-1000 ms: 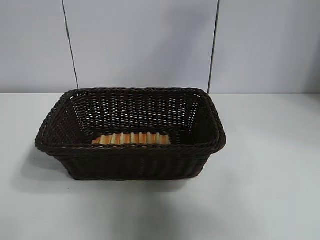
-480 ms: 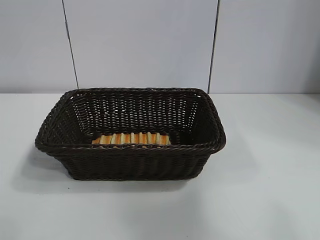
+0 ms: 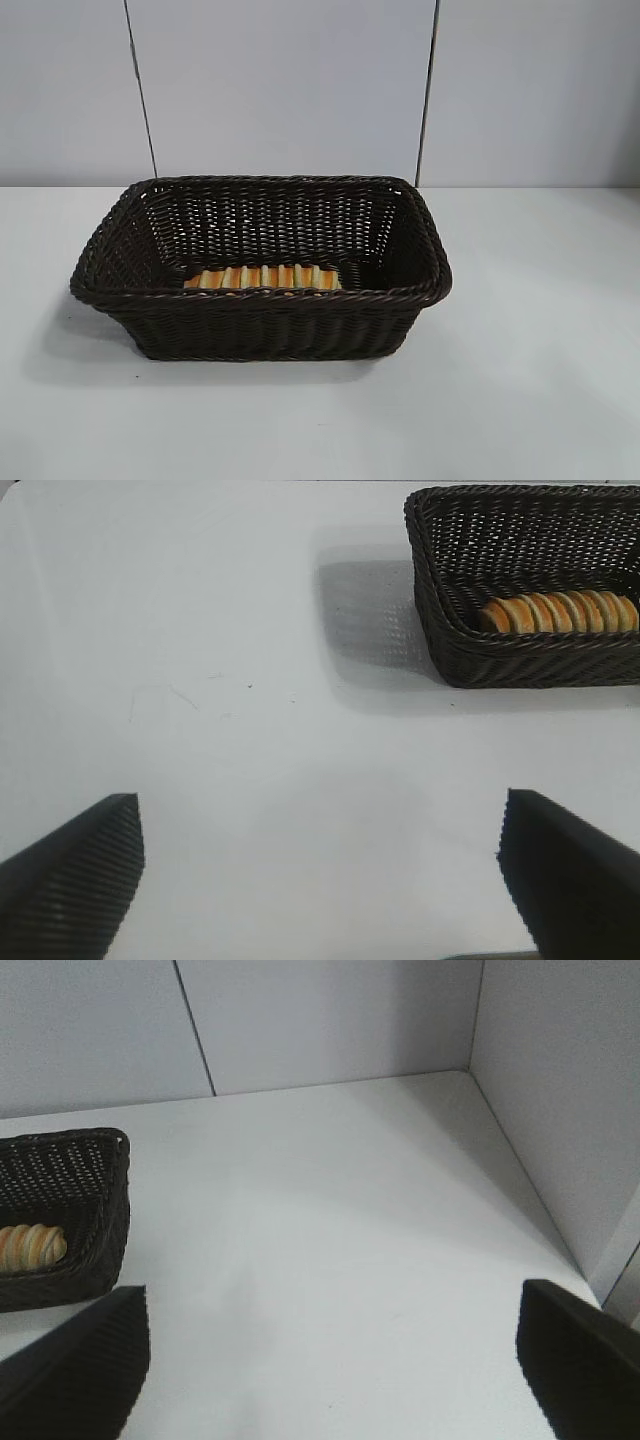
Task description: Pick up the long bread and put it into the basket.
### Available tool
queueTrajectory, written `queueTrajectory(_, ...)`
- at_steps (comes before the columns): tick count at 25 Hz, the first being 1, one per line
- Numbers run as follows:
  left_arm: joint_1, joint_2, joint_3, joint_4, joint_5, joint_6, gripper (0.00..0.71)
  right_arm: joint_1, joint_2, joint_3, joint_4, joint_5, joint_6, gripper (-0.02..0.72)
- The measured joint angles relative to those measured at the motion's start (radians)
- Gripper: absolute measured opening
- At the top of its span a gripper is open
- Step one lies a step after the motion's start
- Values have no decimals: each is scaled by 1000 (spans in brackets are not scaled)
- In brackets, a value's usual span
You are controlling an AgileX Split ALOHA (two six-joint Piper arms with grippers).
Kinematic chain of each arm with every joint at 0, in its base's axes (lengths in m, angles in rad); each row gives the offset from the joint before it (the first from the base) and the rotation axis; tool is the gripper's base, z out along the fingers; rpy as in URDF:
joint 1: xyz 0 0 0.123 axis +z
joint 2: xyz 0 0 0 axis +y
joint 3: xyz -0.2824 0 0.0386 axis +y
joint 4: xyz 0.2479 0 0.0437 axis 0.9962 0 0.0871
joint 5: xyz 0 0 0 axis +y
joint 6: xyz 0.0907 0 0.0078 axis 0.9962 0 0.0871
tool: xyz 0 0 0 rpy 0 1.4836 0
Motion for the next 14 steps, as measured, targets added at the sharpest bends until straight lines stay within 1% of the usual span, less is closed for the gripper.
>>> queueTrajectory(3, 0, 0, 0, 0, 0, 0, 695, 0, 6, 68, 34, -42, 0, 694)
queueTrajectory(5, 0, 0, 0, 0, 0, 0, 695, 0, 7, 76, 50, -57, -1, 694)
queueTrajectory(14, 0, 0, 0, 0, 0, 0, 695, 0, 7, 76, 57, -69, -3, 694)
